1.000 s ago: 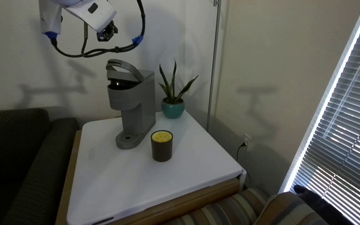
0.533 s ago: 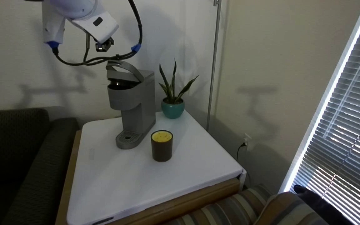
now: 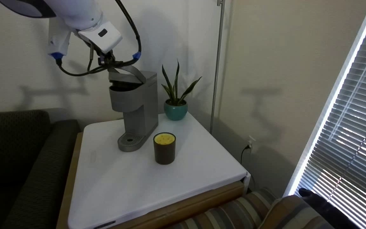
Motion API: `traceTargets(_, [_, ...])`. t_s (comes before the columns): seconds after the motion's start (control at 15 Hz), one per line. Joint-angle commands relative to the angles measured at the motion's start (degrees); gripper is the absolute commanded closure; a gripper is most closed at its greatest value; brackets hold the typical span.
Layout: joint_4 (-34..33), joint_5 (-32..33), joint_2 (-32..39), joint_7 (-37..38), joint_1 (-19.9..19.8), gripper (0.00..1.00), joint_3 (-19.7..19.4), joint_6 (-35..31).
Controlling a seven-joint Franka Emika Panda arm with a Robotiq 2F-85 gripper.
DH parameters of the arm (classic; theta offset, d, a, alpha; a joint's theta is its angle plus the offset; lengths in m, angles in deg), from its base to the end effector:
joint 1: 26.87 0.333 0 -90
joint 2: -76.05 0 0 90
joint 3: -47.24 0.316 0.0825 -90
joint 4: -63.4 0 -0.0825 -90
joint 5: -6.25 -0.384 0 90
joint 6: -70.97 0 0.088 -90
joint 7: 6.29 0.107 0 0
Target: Open the coffee maker, close it, then open it again
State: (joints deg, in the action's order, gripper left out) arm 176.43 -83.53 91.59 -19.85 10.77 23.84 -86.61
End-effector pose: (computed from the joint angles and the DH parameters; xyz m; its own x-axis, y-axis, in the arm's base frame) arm 0.6071 0.1252 0.3753 0.6562 -0.7522 0.0599 -0.4209 -0.4308 -0.7983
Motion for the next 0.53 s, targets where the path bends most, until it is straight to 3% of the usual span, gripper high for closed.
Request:
traceTargets(0.0, [0.98,0.95,-0.56,1.86,0.43,1.00,-0.42,-3.01])
traceTargets(0.27, [3.71,-4.58,-2.37,-0.05,0.23,1.00,-0.20,-7.80])
traceTargets(0.47, [5.55,-14.68,-2.98,-3.05,0.15,1.00,0.14,-10.17])
